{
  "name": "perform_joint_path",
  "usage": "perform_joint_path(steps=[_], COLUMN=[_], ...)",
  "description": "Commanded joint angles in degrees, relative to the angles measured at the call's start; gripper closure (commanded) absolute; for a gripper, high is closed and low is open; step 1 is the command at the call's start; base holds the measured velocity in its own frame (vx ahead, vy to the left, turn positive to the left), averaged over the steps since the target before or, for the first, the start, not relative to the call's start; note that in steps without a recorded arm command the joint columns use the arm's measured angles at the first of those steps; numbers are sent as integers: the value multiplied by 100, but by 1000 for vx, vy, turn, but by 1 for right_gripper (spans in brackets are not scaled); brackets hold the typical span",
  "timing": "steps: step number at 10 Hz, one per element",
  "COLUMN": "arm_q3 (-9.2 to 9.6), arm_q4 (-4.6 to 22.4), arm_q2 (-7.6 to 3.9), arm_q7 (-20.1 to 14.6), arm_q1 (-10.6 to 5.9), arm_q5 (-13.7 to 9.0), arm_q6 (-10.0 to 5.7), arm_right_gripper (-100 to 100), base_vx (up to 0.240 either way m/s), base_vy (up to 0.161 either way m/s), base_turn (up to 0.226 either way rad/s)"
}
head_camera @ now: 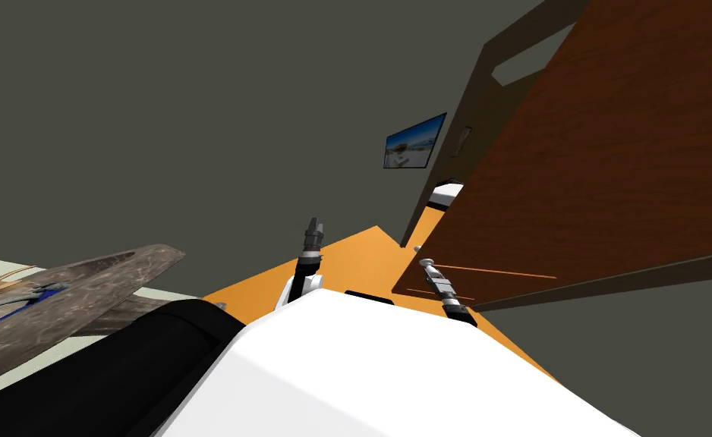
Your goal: Pull the door open
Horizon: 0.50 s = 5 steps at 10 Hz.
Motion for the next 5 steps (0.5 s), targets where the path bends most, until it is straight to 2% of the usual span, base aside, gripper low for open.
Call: perform_joint_path(steps=[1, 3, 5], arm_q3=[84, 106, 193], arm_q4=[56, 64, 97], arm_q2=[-53, -77, -169], arm_q7=[-89, -117, -228], arm_q1=[64, 86, 172], arm_q5=[50, 63, 114], arm_q6=[-179, -229, -421], arm_right_gripper=[100, 100, 100], base_vx=[-187, -102, -131], base_vy=[-100, -42, -50], base_turn=[119, 46, 113])
